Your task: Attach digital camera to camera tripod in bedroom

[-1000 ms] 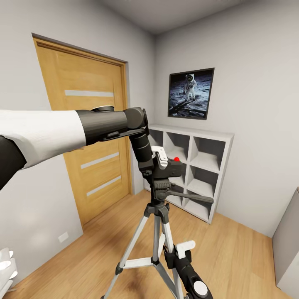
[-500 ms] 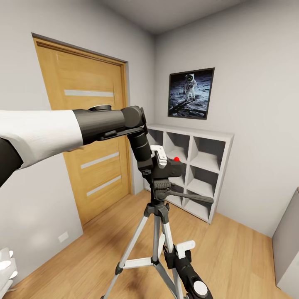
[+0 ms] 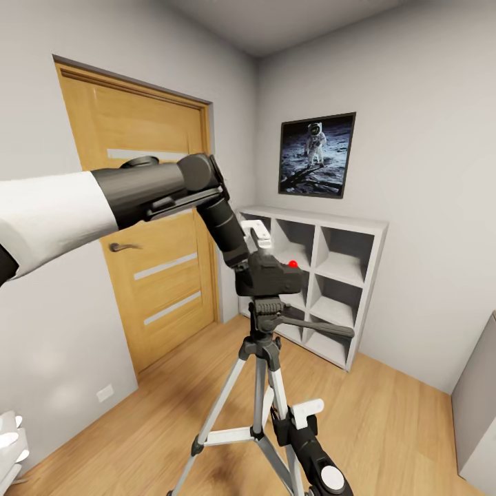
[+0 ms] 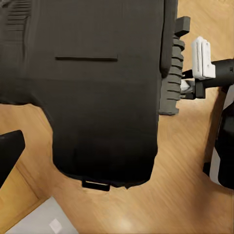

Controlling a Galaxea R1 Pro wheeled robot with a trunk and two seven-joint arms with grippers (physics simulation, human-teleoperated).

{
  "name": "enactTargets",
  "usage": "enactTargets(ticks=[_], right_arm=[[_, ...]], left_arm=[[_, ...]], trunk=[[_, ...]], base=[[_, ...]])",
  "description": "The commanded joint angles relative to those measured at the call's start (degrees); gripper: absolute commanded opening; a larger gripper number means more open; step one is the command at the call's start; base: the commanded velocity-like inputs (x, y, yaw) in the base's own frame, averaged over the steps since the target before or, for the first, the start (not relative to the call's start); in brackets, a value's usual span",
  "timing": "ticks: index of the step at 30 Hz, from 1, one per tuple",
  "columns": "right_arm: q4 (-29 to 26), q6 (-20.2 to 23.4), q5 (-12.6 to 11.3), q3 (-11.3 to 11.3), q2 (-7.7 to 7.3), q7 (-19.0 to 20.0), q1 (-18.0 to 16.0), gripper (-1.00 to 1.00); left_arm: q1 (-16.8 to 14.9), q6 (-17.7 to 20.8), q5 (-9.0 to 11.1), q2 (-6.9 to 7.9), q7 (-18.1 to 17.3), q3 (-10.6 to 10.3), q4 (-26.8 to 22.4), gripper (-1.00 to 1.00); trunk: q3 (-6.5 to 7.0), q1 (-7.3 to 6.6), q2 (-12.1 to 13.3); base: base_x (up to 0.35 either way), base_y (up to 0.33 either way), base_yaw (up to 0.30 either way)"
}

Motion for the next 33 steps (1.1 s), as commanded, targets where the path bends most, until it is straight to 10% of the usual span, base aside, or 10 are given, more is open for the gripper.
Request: enactTargets(ticks=[1,12,19,33], right_arm=[[0.0,-0.1,0.4,-0.1,0.04,0.0,0.0,-1.0],[0.0,-0.1,0.4,-0.1,0.04,0.0,0.0,-1.0],[0.1,-0.1,0.4,-0.1,0.04,0.0,0.0,-1.0],[0.1,-0.1,0.4,-0.1,0.04,0.0,0.0,-1.0]], left_arm=[[-0.1,0.3,0.2,0.54,0.0,0.2,-0.1,1.0],[-0.3,0.2,0.2,5.48,0.0,1.6,1.3,1.0],[-0.3,0.1,0.2,8.86,1.1,9.3,8.2,1.0],[-0.3,0.3,0.2,16.96,15.9,21.7,13.2,1.0]], trunk=[[-0.03,0.02,0.0],[-0.03,0.02,0.0],[-0.03,0.02,0.0],[-0.03,0.02,0.0]], base=[[0.0,0.0,0.0],[0.0,0.0,0.0],[0.0,0.0,0.0],[0.0,0.0,0.0]])
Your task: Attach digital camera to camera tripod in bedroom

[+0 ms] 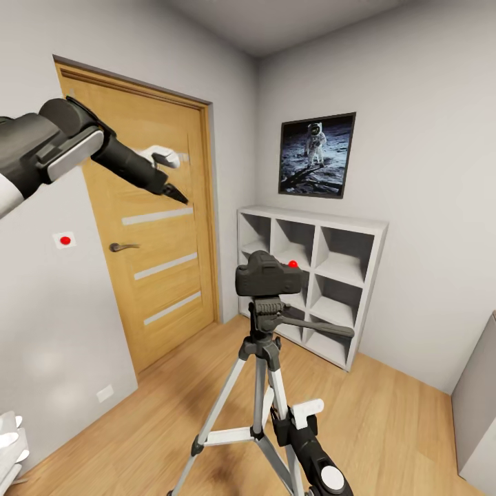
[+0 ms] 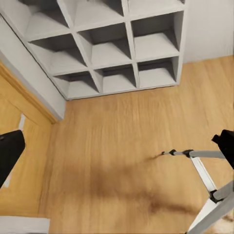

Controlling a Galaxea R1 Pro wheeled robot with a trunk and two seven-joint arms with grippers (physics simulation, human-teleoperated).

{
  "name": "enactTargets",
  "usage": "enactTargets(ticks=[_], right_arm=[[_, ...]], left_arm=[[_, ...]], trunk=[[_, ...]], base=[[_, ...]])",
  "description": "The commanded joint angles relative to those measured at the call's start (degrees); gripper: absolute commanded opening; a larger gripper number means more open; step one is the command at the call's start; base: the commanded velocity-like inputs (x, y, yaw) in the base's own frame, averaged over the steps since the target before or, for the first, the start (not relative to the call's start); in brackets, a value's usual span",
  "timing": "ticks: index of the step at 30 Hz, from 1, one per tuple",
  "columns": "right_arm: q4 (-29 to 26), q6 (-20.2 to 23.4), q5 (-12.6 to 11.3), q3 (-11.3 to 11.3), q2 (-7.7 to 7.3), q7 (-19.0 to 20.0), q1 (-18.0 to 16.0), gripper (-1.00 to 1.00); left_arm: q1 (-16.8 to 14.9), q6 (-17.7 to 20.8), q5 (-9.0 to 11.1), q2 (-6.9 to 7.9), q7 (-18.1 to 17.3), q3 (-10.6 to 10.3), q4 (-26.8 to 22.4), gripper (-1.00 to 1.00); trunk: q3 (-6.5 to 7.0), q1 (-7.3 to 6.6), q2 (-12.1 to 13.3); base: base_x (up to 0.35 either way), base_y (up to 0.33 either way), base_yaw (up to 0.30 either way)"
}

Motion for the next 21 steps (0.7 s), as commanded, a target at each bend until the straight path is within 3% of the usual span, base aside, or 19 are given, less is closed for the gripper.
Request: enactTargets(ticks=[1,9,17,21], right_arm=[[0.0,-0.1,0.3,-0.1,0.03,0.0,0.0,-1.0],[0.0,-0.1,0.4,-0.1,0.03,0.0,0.0,-1.0],[0.0,-0.1,0.4,-0.1,0.03,-0.1,0.0,-1.0],[0.0,-0.1,0.4,-0.1,0.03,0.0,0.0,-1.0]], left_arm=[[-0.1,0.2,0.3,0.57,0.2,0.0,-0.1,1.0],[0.0,0.2,0.3,5.83,1.9,0.4,-4.1,1.0],[0.2,0.8,0.7,10.94,13.7,0.4,-16.6,1.0],[0.5,1.0,1.1,13.24,16.7,0.4,-22.5,1.0]], trunk=[[-0.04,0.03,0.0],[-0.04,0.03,0.0],[-0.04,0.03,0.0],[-0.04,0.03,0.0]], base=[[0.0,0.0,0.0],[0.0,0.0,0.0],[0.0,0.0,0.0],[0.0,0.0,0.0]])
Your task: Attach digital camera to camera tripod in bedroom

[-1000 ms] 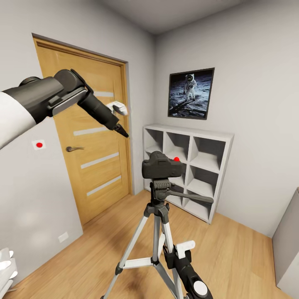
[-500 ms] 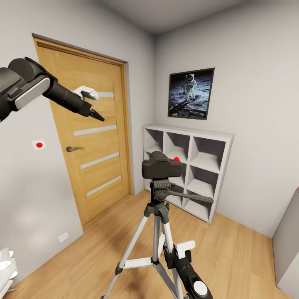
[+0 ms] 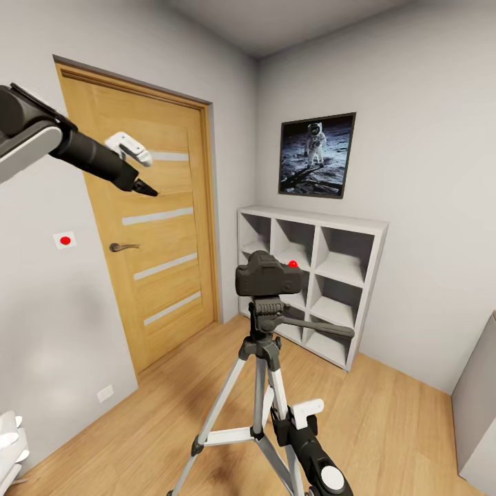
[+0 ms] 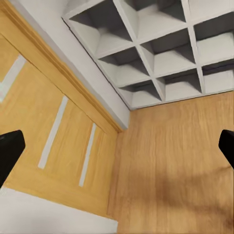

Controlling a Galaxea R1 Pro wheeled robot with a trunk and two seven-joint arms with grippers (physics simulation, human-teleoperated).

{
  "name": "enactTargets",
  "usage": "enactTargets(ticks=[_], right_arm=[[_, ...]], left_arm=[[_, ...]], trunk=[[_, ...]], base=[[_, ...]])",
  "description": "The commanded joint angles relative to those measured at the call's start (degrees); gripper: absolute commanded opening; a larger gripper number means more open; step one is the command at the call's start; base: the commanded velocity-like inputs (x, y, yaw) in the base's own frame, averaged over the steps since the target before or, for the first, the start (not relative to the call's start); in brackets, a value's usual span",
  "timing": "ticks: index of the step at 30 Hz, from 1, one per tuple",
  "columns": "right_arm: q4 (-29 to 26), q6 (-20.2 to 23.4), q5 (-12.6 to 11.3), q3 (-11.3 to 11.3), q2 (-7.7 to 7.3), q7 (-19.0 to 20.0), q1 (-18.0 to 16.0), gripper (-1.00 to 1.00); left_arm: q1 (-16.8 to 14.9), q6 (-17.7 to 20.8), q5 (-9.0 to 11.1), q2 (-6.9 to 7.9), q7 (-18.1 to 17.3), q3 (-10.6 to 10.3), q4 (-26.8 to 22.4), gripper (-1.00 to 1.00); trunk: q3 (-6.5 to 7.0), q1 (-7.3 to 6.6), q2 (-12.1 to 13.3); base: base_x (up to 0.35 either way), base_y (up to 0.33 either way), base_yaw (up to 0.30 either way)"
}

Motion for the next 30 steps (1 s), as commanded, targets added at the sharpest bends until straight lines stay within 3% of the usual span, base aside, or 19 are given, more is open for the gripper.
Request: enactTargets(ticks=[1,6,14,18,20,22,23,24,25,27,28,29,30], right_arm=[[0.0,-0.2,0.3,-0.1,0.02,0.0,0.0,-1.0],[0.0,-0.2,0.3,-0.1,0.02,0.0,0.0,-1.0],[0.0,-0.2,0.3,-0.1,0.02,0.0,0.0,-1.0],[0.0,-0.2,0.4,-0.1,0.02,0.0,0.0,-1.0],[0.0,-0.2,0.4,-0.1,0.02,0.0,0.0,-1.0],[0.0,-0.2,0.4,-0.1,0.02,0.0,0.0,-1.0],[0.0,-0.2,0.4,-0.1,0.02,0.0,0.0,-1.0],[0.0,-0.2,0.4,-0.1,0.02,0.0,0.0,-1.0],[0.0,-0.2,0.4,-0.1,0.02,0.0,0.0,-1.0],[0.0,-0.2,0.4,-0.1,-0.01,0.0,0.0,-1.0],[0.0,-0.2,0.4,-0.1,-0.01,0.0,0.0,-1.0],[0.0,-0.2,0.4,-0.1,-0.01,0.0,0.0,-1.0],[0.0,-0.2,0.4,-0.1,-0.03,0.0,0.0,-1.0]], left_arm=[[0.1,0.1,-0.2,0.51,0.1,-0.2,-1.4,1.0],[3.2,0.4,0.1,3.03,1.1,-0.2,-8.7,1.0],[6.1,0.5,0.8,5.94,1.3,-0.2,-11.8,1.0],[6.4,0.4,2.9,7.82,2.1,-0.2,-12.5,1.0],[6.6,0.4,4.8,8.91,4.4,-0.3,-13.0,1.0],[6.9,0.3,8.0,10.25,8.7,-0.9,-13.9,1.0],[7.3,0.2,11.2,11.19,12.3,-1.8,-14.7,1.0],[7.4,0.0,13.0,11.65,14.2,-2.4,-15.1,1.0],[7.7,-0.7,17.2,12.57,18.3,-4.1,-15.9,1.0],[7.8,-2.4,22.0,13.43,22.6,-6.3,-16.7,1.0],[7.9,-5.2,26.9,14.31,27.2,-9.0,-17.4,1.0],[7.9,-7.0,29.4,14.74,29.5,-10.5,-17.7,1.0],[8.0,-11.3,34.2,15.55,34.1,-13.9,-18.3,1.0]], trunk=[[-0.04,0.03,0.0],[-0.04,0.03,0.0],[-0.04,0.03,0.0],[-0.04,0.03,0.0],[-0.04,0.03,0.0],[-0.04,0.03,0.0],[-0.04,0.03,0.0],[-0.04,0.03,0.0],[-0.04,0.03,0.0],[-0.04,0.03,0.0],[-0.04,0.03,0.0],[-0.04,0.03,0.0],[-0.04,0.03,0.0]], base=[[0.0,0.0,0.0],[0.0,0.0,0.0],[0.0,0.0,0.0],[0.0,0.0,0.0],[0.0,0.0,0.0],[0.0,0.0,0.0],[0.0,0.0,0.0],[0.0,0.0,0.0],[0.0,0.0,0.0],[0.0,0.0,0.0],[0.0,0.0,0.0],[0.0,0.0,0.0],[0.0,0.0,0.0]])
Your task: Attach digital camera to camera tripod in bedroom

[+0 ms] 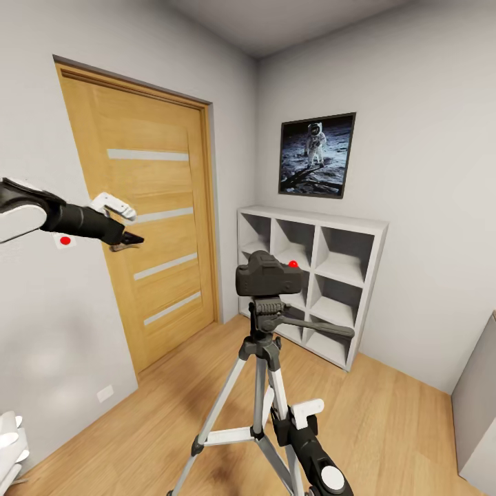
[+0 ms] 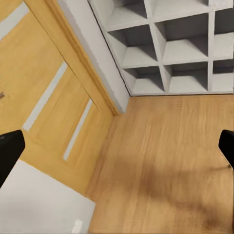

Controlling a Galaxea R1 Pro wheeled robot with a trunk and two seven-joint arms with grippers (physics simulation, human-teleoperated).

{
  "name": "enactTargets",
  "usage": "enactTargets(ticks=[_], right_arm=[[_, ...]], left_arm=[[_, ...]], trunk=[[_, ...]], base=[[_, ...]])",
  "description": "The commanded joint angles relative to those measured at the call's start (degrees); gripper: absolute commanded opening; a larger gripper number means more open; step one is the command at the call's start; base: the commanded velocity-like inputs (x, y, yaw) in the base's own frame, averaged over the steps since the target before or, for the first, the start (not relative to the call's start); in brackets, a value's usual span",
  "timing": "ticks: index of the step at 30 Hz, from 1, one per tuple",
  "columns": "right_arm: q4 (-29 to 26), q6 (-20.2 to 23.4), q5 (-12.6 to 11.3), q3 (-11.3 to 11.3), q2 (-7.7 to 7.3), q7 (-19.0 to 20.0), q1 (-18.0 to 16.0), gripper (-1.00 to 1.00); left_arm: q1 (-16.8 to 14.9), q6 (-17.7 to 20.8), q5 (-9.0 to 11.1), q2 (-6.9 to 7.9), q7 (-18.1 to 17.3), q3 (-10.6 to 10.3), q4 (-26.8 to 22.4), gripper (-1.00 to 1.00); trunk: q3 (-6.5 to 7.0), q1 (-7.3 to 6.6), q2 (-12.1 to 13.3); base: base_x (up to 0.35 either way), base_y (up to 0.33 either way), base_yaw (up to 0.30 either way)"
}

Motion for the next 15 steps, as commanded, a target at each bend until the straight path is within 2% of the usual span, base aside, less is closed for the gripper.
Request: enactTargets(ticks=[1,2,3,5,6,8,9,10,11,12,13,14,15], right_arm=[[0.0,-0.1,0.3,0.0,0.02,-0.1,0.0,-1.0],[0.0,-0.1,0.3,0.0,0.01,-0.1,0.0,-1.0],[0.0,-0.1,0.3,0.0,0.01,-0.1,0.0,-1.0],[0.0,-0.1,0.3,0.0,0.03,-0.1,0.0,-1.0],[0.0,-0.1,0.3,0.0,0.04,-0.1,0.0,-1.0],[0.0,-0.1,0.3,0.0,0.03,-0.1,0.0,-1.0],[0.0,-0.1,0.3,0.0,0.04,-0.1,0.0,-1.0],[0.0,-0.1,0.3,0.0,0.03,-0.1,0.0,-1.0],[0.0,-0.1,0.3,0.0,0.02,-0.1,0.0,-1.0],[0.0,-0.1,0.3,0.0,0.03,-0.1,0.0,-1.0],[0.0,-0.1,0.3,0.0,0.03,-0.1,0.0,-1.0],[0.0,-0.1,0.3,0.0,0.03,-0.1,0.0,-1.0],[0.0,-0.1,0.3,0.0,0.04,-0.1,0.0,-1.0]], left_arm=[[-0.2,-2.4,2.9,0.43,2.8,-2.3,-0.4,1.0],[-0.2,-4.7,5.0,0.69,5.0,-4.2,-0.7,1.0],[-0.1,-9.2,8.6,1.07,8.8,-8.3,-1.2,1.0],[-0.1,-13.2,11.2,1.3,11.9,-12.3,-1.7,1.0],[-0.1,-16.8,12.9,1.43,14.1,-16.0,-2.1,1.0],[-0.1,-19.9,14.1,1.51,15.5,-19.2,-2.5,1.0],[-0.1,-22.7,14.8,1.58,16.4,-22.0,-2.7,1.0],[-0.1,-24.1,15.1,1.61,16.7,-23.3,-2.8,1.0],[-0.1,-27.1,15.6,1.66,17.2,-25.8,-3.0,1.0],[-0.1,-28.7,15.7,1.68,17.4,-27.1,-3.1,1.0],[-0.1,-32.0,16.1,1.7,17.6,-29.9,-3.2,1.0],[-0.1,-33.8,16.2,1.71,17.7,-31.4,-3.3,1.0],[-0.1,-37.4,16.4,1.72,17.9,-34.3,-3.5,1.0]], trunk=[[-0.04,0.03,0.0],[-0.04,0.03,0.0],[-0.04,0.03,0.0],[-0.04,0.03,0.0],[-0.04,0.03,0.0],[-0.04,0.03,0.0],[-0.04,0.03,0.0],[-0.04,0.03,0.0],[-0.04,0.03,0.0],[-0.04,0.03,0.0],[-0.04,0.03,0.0],[-0.04,0.03,0.0],[-0.04,0.03,0.0]], base=[[0.0,0.0,0.0],[0.0,0.0,0.0],[0.0,0.0,0.0],[0.0,0.0,0.0],[0.0,0.0,0.0],[0.0,0.0,0.0],[0.0,0.0,0.0],[0.0,0.0,0.0],[0.0,0.0,0.0],[0.0,0.0,0.0],[0.0,0.0,0.0],[0.0,0.0,0.0],[0.0,0.0,0.0]])
